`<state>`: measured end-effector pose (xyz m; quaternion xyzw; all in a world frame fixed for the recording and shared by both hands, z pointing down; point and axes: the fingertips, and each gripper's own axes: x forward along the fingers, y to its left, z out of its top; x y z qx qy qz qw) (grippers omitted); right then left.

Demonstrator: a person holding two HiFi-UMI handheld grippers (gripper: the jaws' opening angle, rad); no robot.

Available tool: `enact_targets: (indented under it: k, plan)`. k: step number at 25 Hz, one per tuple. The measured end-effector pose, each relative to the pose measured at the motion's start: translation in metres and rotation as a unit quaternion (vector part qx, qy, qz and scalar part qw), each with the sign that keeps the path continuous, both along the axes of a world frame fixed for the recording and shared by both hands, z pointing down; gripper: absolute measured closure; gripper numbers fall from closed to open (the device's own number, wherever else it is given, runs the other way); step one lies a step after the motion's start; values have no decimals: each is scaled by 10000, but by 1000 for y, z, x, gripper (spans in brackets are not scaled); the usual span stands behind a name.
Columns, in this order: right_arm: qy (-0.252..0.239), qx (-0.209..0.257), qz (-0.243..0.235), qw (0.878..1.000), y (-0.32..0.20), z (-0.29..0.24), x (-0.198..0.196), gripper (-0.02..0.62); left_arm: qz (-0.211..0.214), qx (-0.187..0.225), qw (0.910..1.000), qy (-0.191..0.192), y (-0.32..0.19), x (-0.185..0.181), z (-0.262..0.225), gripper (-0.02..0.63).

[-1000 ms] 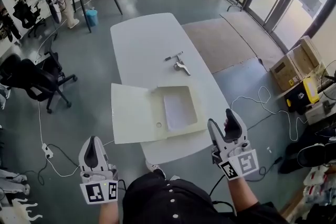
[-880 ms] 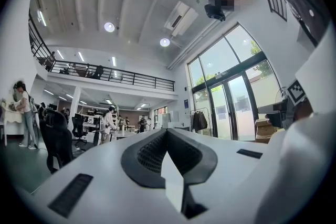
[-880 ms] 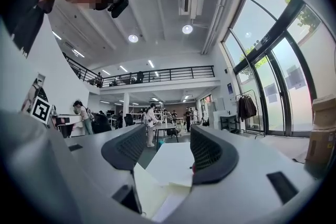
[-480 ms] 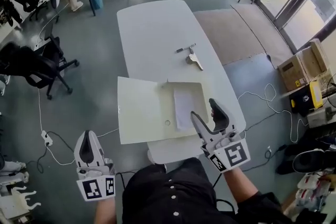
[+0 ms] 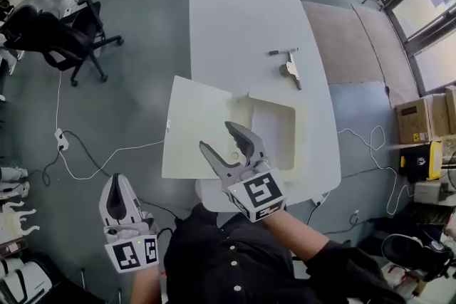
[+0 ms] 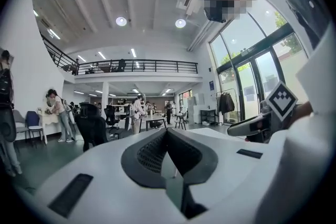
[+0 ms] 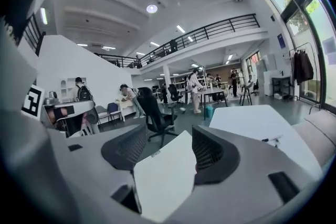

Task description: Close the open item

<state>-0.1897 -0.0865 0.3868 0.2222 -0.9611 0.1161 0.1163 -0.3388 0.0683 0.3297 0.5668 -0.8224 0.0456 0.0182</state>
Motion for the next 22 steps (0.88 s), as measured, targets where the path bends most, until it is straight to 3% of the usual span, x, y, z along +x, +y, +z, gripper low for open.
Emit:
enact_targets:
  k: [6,12,19,22]
  plan:
    - [270,-650,158,9974,14,51,-76,298,-305,-467,9984,10,26,-14,22,589]
    - [856,-1129,598,9881,29,110,-119,268,-473,-919,9946,117,47,-24,42,589]
    - [2037,-595,1444,9665,27,158,-143,239,-454,-1095,9927,204,52,-37,60,589]
    - [2308,-569,1652,9572,26,172,-142,239,-440,-1141,9922,255,55,-40,64,589]
